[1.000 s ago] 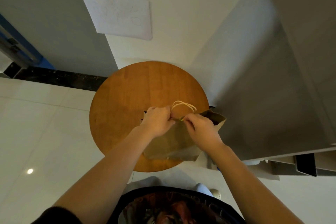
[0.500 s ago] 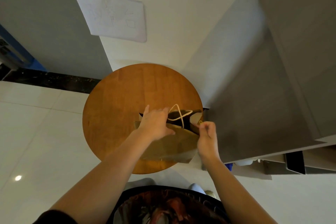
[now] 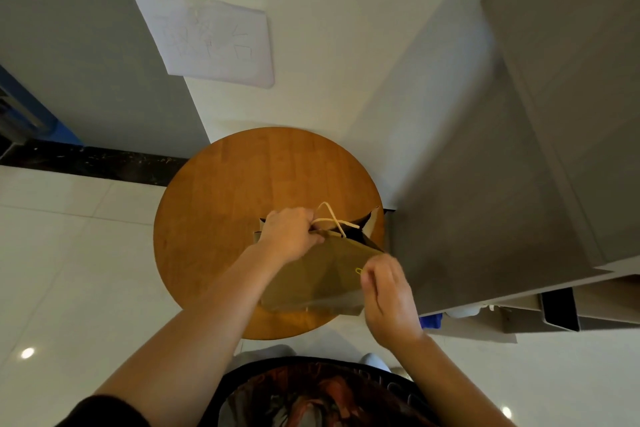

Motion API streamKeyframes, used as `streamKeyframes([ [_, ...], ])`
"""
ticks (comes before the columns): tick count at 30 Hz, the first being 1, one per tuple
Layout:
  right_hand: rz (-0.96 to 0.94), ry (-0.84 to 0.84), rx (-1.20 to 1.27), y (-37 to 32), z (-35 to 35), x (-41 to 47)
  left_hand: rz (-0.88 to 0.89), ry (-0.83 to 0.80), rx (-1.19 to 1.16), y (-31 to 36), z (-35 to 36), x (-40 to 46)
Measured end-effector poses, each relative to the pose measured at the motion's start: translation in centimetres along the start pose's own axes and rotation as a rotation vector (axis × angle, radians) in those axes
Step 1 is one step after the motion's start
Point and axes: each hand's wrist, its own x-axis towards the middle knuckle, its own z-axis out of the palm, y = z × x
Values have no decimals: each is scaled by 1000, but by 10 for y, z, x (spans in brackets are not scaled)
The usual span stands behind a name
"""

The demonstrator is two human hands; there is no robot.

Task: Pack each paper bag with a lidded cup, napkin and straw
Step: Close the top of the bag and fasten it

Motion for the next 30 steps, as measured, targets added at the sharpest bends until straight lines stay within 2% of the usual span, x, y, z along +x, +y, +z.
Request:
streamKeyframes([
  [2,113,17,-72,14,6,-6,-2,-27,-34,-1,-2,0],
  [4,246,-61,-78,19,9,-5,24,-71,-9,0,-2,0],
  [8,346,-157,89,18,7,16,68,-154,72,4,0,3],
  [11,304,-304,51,16,0,39,71,-209,105,6,-1,5],
  [15,140,-581,-118,15,-23,73,52,-256,42,0,-4,9],
  [17,84,-622,-205,12,-31,83,24,-247,-19,-2,-8,10],
  [22,-80,-513,-453,13,-33,83,-32,-123,-79,3,-18,7],
  [26,-132,-478,-563,19,-25,67,-3,-140,-56,5,-12,4],
  [28,-136,-354,-540,13,-22,61,-5,-119,-55,5,-8,3],
  [30,-53,-184,-363,-3,-20,58,-34,-74,-47,4,-4,3],
])
